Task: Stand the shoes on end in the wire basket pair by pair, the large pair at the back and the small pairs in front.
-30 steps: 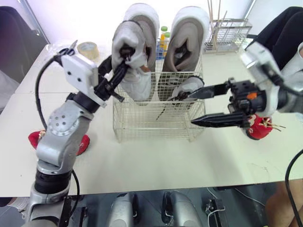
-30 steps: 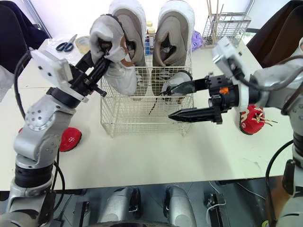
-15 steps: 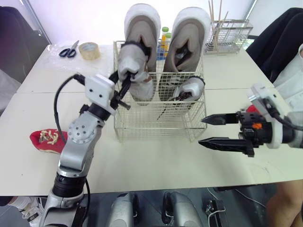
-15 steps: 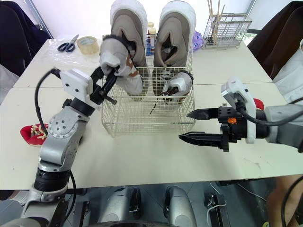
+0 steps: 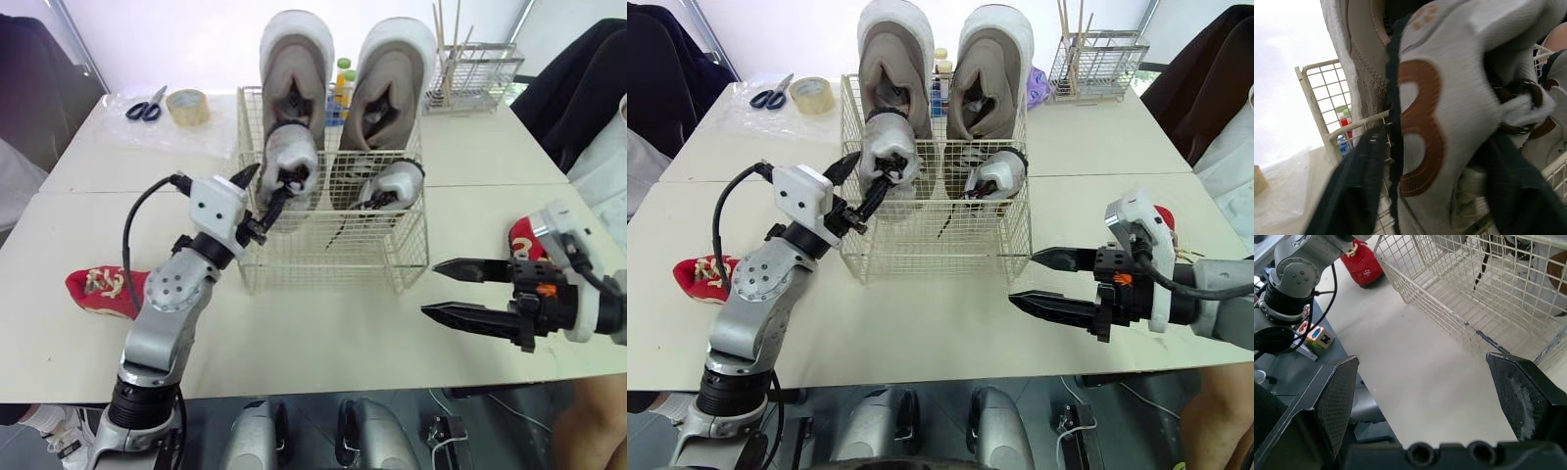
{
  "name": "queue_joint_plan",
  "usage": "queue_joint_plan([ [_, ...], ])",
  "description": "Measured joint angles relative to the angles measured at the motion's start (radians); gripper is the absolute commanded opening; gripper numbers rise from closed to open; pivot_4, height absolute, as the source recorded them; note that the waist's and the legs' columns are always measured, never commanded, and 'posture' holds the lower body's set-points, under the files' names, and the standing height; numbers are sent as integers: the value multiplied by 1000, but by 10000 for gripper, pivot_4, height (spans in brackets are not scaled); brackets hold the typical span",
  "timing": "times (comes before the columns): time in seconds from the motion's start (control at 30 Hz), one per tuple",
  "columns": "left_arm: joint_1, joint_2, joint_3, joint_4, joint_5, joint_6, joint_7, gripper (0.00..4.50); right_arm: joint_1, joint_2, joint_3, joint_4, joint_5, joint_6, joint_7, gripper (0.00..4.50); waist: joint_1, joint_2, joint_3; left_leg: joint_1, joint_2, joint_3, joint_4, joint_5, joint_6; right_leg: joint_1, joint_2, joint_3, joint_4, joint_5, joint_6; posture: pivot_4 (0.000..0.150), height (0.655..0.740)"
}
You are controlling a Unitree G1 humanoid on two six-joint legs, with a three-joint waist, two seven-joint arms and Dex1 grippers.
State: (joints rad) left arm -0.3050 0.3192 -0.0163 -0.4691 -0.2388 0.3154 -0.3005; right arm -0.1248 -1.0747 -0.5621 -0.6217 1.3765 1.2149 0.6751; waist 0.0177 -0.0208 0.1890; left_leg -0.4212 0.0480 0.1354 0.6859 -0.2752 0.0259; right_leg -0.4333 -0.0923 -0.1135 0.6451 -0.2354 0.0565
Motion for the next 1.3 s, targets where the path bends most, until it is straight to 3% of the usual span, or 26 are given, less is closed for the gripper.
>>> queue_joint_plan([
  [0.3,186,-17,55,-254,-217,236,15,38079,-22,12,148,43,-88,-102,54,45000,-4,1,0,2,1,0,0,0,0,1,1,0,0,0,0,1500,7400],
  [0.57,226,35,130,-354,-356,382,49,38079,-67,14,245,100,-167,-155,133,45000,-2,1,0,1,1,0,0,0,0,1,1,0,-1,0,0,1500,7400],
  [0.6,225,52,155,-372,-418,419,59,38079,-61,14,245,117,-187,-166,144,45000,-3,0,0,1,1,-1,0,0,0,1,1,0,-1,0,0,1500,7400],
  [0.63,224,80,191,-390,-498,456,73,40907,-50,14,244,142,-219,-191,155,45000,-3,0,0,1,1,-1,0,0,0,1,1,0,-1,0,0,1500,7400],
  [0.7,240,125,249,-434,-735,484,138,44603,-54,32,228,242,-277,-250,171,45000,-5,1,0,1,1,0,0,0,0,1,-2,1,-1,0,0,1500,7400],
  [0.77,281,139,215,-489,-967,476,220,44603,-90,17,190,358,-343,-286,160,45000,-5,3,0,2,-1,1,0,-1,1,3,-4,2,-2,0,0,1500,7400],
  [0.83,286,124,145,-520,-1096,461,309,44603,-111,-26,145,425,-398,-309,163,45000,1,4,0,3,-2,0,0,0,1,3,-4,1,-2,0,0,1500,7400],
  [0.93,280,52,60,-485,-1063,430,368,44603,-82,-18,33,409,-442,-313,88,45000,6,5,0,5,-1,0,-1,0,1,6,0,1,-2,0,0,1500,7400],
  [1.1,298,26,-78,-438,-880,394,326,44603,65,65,-141,310,-469,-256,-38,45000,21,6,-1,6,0,1,-1,0,1,6,2,2,-4,-1,0,1500,7400],
  [1.2,309,87,-107,-438,-768,364,248,44603,135,281,-255,203,-559,-313,-258,45000,24,6,-4,5,1,-1,-2,0,0,7,4,0,-7,-1,-1,1500,7400],
  [1.3,333,108,-132,-440,-672,342,214,44603,256,432,-262,163,-690,-379,-390,45000,22,17,-9,1,1,0,-2,-1,1,4,3,1,-11,-2,-3,1500,7400],
])
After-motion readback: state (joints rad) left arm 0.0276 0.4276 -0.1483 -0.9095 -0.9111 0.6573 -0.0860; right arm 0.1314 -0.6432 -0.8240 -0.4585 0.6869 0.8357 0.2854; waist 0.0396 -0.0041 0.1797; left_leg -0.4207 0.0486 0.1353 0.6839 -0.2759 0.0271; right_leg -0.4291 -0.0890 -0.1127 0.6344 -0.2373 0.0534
